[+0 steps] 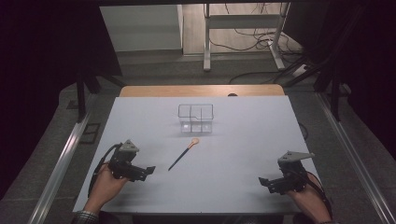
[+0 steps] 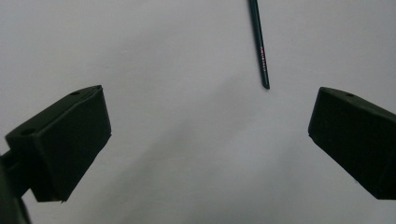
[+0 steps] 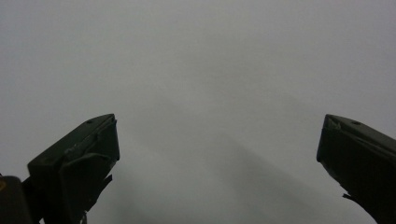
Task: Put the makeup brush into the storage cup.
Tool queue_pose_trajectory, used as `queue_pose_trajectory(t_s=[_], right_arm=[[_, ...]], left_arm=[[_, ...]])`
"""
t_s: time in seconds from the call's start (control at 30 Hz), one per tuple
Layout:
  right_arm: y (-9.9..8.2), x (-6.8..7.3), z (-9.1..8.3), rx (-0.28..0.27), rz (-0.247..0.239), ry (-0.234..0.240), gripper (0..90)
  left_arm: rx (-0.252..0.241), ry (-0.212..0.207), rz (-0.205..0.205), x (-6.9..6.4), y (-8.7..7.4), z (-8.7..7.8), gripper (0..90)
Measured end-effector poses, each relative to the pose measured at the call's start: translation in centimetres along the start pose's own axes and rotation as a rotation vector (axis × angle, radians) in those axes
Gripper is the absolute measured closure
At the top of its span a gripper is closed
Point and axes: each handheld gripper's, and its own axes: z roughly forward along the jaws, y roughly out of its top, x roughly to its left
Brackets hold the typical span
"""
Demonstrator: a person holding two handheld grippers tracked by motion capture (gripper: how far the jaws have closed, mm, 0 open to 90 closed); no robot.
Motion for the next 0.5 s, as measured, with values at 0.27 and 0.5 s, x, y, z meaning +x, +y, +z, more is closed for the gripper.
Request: queue_pose_trajectory(t_s=[0.27, 0.5], right_arm=[[0.0, 0.0, 0.1, 0.018, 0.005, 0.008, 0.0], [0.0, 0.0, 0.2, 0.027, 0.004, 0.009, 0.0]], left_arm=[[0.011, -0.009, 0.012, -0.1, 1.2, 0.7, 0.0], [0.043, -0.007, 0.04, -0.3, 2.3, 1.5, 0.0]])
